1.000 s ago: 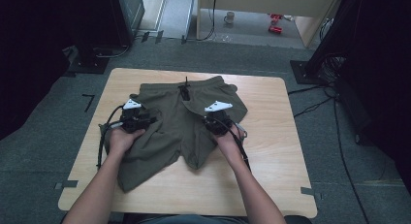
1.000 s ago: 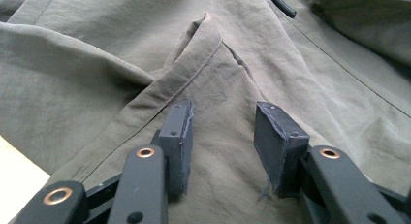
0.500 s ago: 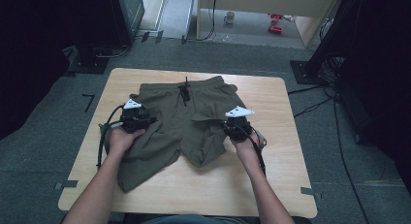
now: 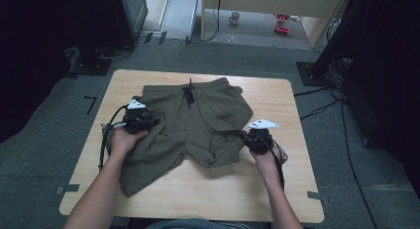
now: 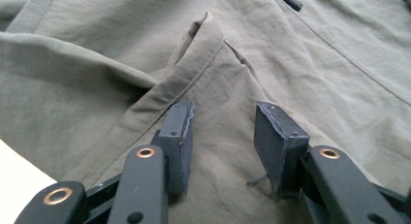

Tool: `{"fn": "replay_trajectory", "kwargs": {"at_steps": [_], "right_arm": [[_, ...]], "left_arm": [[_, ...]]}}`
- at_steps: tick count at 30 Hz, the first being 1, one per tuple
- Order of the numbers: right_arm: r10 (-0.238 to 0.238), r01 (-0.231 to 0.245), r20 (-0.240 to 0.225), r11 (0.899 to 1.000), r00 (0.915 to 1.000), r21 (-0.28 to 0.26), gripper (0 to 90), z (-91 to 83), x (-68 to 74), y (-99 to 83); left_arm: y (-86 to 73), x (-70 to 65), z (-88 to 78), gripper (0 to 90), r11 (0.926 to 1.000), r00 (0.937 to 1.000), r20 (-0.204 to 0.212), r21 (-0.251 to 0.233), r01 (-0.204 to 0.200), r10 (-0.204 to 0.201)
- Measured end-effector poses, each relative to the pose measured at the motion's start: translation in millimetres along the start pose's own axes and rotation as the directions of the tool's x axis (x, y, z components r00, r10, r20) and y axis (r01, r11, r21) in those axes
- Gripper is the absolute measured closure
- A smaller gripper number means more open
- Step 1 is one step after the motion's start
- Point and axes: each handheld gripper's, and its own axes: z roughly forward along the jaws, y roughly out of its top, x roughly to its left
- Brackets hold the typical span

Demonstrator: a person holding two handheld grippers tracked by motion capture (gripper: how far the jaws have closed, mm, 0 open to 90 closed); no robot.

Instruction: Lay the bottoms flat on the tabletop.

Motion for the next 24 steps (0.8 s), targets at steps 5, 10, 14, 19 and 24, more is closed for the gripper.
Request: {"fn": "replay_trajectory", "kwargs": {"at_steps": [5,10,14,19,24], "right_arm": [[0.036,-0.036,0.025,0.999,0.9991,0.009,88.3,-9.7,-8.7,-16.6],[0.065,-0.066,0.041,0.998,0.9971,0.025,88.3,-15.9,-16.1,-35.3],[0.086,-0.088,0.048,0.995,0.9952,0.043,88.3,-19.3,-18.9,-50.4],[0.092,-0.095,0.049,0.993,0.9946,0.066,88.2,-23.7,-21.3,-65.8],[0.068,-0.070,0.034,0.996,0.9971,0.055,75.4,-24.2,-21.5,-72.7]], "left_arm": [[2.8,4.9,3.5,59.3,0.9997,0.9998,-0.010,-0.013,0.018,-0.018],[4.7,7.2,5.6,60.0,0.9996,0.9997,-0.013,-0.018,0.022,-0.022],[4.8,7.6,5.9,60.3,0.9996,0.9997,-0.013,-0.019,0.022,-0.022],[3.7,7.7,5.4,60.3,0.9994,0.9996,-0.014,-0.024,0.023,-0.024],[2.5,6.1,5.5,58.0,0.9991,0.9995,-0.016,-0.033,0.027,-0.028]]}}
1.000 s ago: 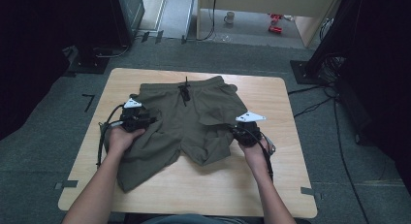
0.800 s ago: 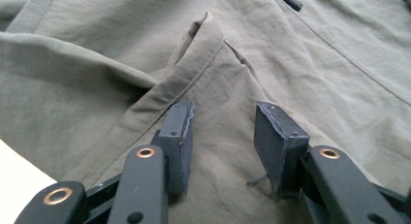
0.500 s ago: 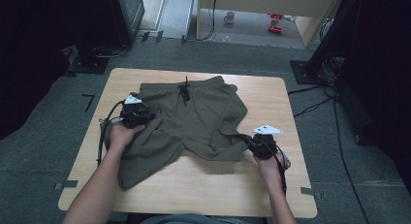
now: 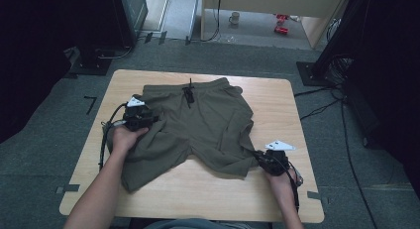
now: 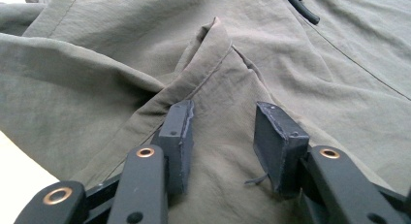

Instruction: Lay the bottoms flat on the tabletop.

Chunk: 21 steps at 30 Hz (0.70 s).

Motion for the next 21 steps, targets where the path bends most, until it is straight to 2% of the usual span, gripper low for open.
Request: {"fn": "replay_trajectory", "kwargs": {"at_steps": [5,11,14,21], "right_arm": [[0.014,-0.014,-0.012,0.998,0.9998,-0.068,63.0,-7.2,-0.7,8.7],[0.006,-0.011,-0.047,0.996,0.9989,-0.094,54.2,-4.9,4.6,24.6],[-0.021,0.015,-0.054,0.994,0.9983,-0.108,52.3,-2.4,12.8,34.6],[-0.046,0.037,-0.072,0.993,0.9964,-0.115,49.5,13.1,24.9,54.4]], "left_arm": [[-1.8,1.0,-1.6,57.2,0.9998,0.9997,0.017,-0.006,0.020,-0.020],[-3.5,1.2,-3.5,56.6,0.9997,0.9994,0.026,-0.006,0.024,-0.024],[-4.1,0.5,-3.7,56.2,0.9998,0.9996,0.023,-0.009,0.019,-0.019],[-4.0,-0.5,-3.5,55.5,0.9998,0.9996,0.021,-0.008,0.016,-0.016]]}}
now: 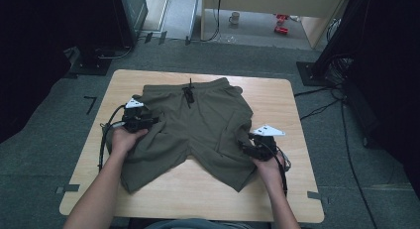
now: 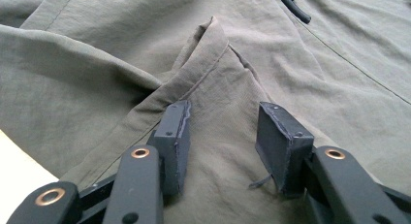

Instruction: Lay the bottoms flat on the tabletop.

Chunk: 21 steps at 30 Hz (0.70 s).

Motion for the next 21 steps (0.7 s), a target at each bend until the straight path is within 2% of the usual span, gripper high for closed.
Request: {"fn": "replay_trajectory", "kwargs": {"at_steps": [4,7,11,13,14,15,17,21], "right_arm": [[-0.015,0.015,0.004,1.000,0.9999,-0.005,44.2,10.9,5.8,6.2],[-0.008,0.008,0.029,1.000,0.9995,0.004,39.5,19.8,7.6,10.8],[0.010,-0.010,0.061,1.000,0.9981,-0.004,40.3,30.7,8.2,15.8],[0.016,-0.016,0.075,1.000,0.9971,0.002,47.3,36.8,5.9,16.7],[0.007,-0.008,0.092,1.000,0.9958,0.009,59.9,39.0,3.9,15.9],[0.003,-0.004,0.095,1.000,0.9955,0.016,65.7,39.4,2.0,15.4],[0.031,-0.034,0.098,0.999,0.9947,0.031,79.0,36.6,-4.7,14.0],[0.049,-0.054,0.108,0.998,0.9929,0.043,85.1,20.1,-15.4,11.7]], "left_arm": [[0.1,0.0,0.0,55.5,1.0000,1.0000,-0.001,0.001,-0.001,0.001],[0.2,-0.5,0.1,55.5,1.0000,1.0000,-0.003,0.002,-0.005,0.005],[0.3,-0.8,0.1,55.5,1.0000,0.9999,-0.006,0.004,-0.009,0.009],[0.2,-0.5,0.1,55.5,1.0000,1.0000,-0.004,0.003,-0.009,0.009],[0.1,-0.4,0.1,55.5,1.0000,1.0000,-0.003,0.002,-0.007,0.007],[0.0,-0.1,0.0,55.5,1.0000,1.0000,-0.001,0.001,-0.005,0.005],[-0.1,0.0,0.0,55.6,1.0000,1.0000,0.000,0.000,-0.006,0.006],[-0.1,-0.1,-0.2,55.6,1.0000,1.0000,-0.001,0.001,-0.005,0.005]]}}
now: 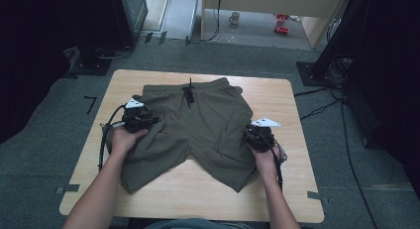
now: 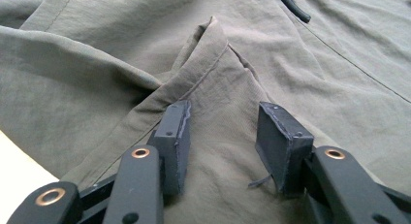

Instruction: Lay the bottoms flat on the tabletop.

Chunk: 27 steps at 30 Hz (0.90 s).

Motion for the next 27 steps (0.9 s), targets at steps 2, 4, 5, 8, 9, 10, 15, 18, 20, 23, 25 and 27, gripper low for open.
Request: {"fn": "replay_trajectory", "kwargs": {"at_steps": [2,4,5,8,9,10,15,18,20,23,25,27], "right_arm": [[0.000,0.000,0.010,1.000,1.0000,-0.005,85.5,-9.4,-6.6,-2.7],[0.004,-0.003,0.023,1.000,0.9997,-0.009,85.8,-20.9,-14.9,-6.8],[0.009,-0.009,0.030,1.000,0.9995,-0.014,85.9,-27.9,-20.1,-9.7],[0.026,-0.026,0.044,1.000,0.9987,-0.009,86.1,-41.9,-30.3,-16.5],[0.026,-0.026,0.051,1.000,0.9984,-0.007,86.1,-46.4,-33.7,-19.5],[0.028,-0.028,0.056,1.000,0.9980,0.000,86.1,-50.6,-36.4,-22.9],[0.026,-0.030,0.086,0.999,0.9959,0.045,86.1,-66.0,-47.4,-46.6],[0.055,-0.062,0.091,0.995,0.9943,0.075,86.1,-69.2,-53.4,-61.7],[0.058,-0.067,0.090,0.993,0.9942,0.095,86.1,-71.7,-54.7,-72.4],[0.072,-0.081,0.079,0.989,0.9943,0.121,86.0,-77.8,-55.3,-88.6],[0.081,-0.090,0.073,0.988,0.9941,0.128,85.8,-80.6,-54.8,-94.4],[0.099,-0.105,0.054,0.987,0.9936,0.120,85.8,-85.9,-53.4,-100.4]], "left_arm": [[0.1,-0.1,-0.2,55.6,1.0000,1.0000,0.000,0.003,-0.003,0.003],[0.1,0.1,-0.2,55.6,1.0000,1.0000,0.001,0.002,-0.003,0.003],[0.1,0.1,-0.1,55.6,1.0000,1.0000,0.001,0.001,-0.001,0.001],[0.8,0.1,-0.2,55.6,1.0000,1.0000,0.000,0.008,-0.003,0.003],[1.4,0.2,0.0,55.7,0.9999,1.0000,0.000,0.011,-0.006,0.006],[2.3,0.4,0.2,55.8,0.9998,1.0000,0.000,0.017,-0.008,0.008],[6.8,2.6,4.1,56.1,0.9997,0.9999,-0.004,0.022,-0.010,0.010],[9.3,4.0,7.2,56.3,0.9998,0.9999,-0.006,0.018,-0.008,0.008],[10.4,5.8,9.3,57.0,1.0000,1.0000,-0.007,0.009,-0.002,0.002],[14.1,7.4,11.9,57.3,0.9999,1.0000,-0.008,0.016,0.005,-0.005],[15.5,7.5,14.0,57.3,0.9999,0.9999,-0.011,0.014,0.002,-0.002],[16.8,7.9,16.3,57.2,1.0000,0.9999,-0.012,0.009,0.001,-0.001]]}}
